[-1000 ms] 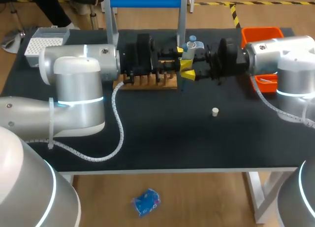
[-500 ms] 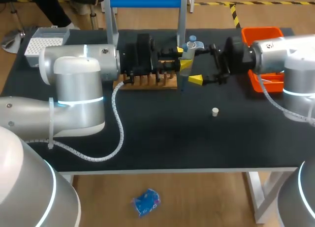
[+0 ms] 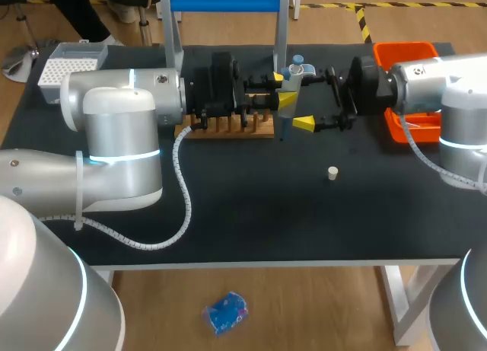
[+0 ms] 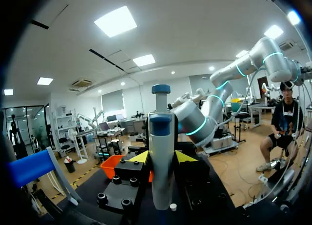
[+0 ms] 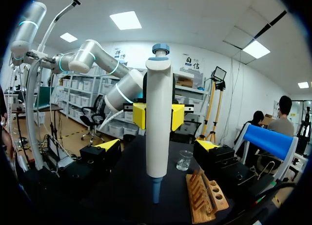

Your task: Invert the test tube, pick up the pipette, mount the tip to pipette, aspirate from beaker and dispense into the tube, eject the tip, return the pipette, and cap with the stopper.

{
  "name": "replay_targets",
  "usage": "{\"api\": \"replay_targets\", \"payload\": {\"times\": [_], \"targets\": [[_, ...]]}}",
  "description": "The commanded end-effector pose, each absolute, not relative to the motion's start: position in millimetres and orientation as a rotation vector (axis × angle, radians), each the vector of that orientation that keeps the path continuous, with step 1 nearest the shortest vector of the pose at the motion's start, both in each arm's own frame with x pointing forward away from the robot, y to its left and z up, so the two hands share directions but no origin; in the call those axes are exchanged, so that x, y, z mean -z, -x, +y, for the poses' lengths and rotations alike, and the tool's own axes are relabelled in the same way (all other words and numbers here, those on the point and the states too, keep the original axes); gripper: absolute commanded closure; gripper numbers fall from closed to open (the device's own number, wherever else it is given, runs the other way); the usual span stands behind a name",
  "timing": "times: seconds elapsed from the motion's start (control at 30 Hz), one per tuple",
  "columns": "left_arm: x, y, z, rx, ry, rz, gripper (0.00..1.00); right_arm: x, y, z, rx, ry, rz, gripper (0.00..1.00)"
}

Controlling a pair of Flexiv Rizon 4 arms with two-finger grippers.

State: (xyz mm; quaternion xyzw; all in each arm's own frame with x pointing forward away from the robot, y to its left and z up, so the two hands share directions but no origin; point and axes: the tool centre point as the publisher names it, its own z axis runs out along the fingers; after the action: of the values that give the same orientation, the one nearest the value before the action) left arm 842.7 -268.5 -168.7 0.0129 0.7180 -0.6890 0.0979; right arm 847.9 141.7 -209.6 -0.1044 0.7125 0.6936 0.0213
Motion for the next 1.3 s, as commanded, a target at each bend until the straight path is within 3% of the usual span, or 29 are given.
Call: {"api": "replay_targets", "payload": {"times": [0.03,0.53,1.13,1.3], "targets": [[169,-842,-270,2.038,-0.034,2.119,1.00,213,-849,127,-2.123,0.282,2.199,0.00],[169,-842,-270,2.038,-0.034,2.119,1.00,228,-834,59,-2.077,0.108,2.159,0.00],[170,-843,-271,2.033,-0.025,2.122,1.00,239,-821,56,-2.088,0.126,2.248,0.00],[176,-842,-240,2.004,0.071,2.094,1.00,239,-821,56,-2.088,0.126,2.248,0.00]]}}
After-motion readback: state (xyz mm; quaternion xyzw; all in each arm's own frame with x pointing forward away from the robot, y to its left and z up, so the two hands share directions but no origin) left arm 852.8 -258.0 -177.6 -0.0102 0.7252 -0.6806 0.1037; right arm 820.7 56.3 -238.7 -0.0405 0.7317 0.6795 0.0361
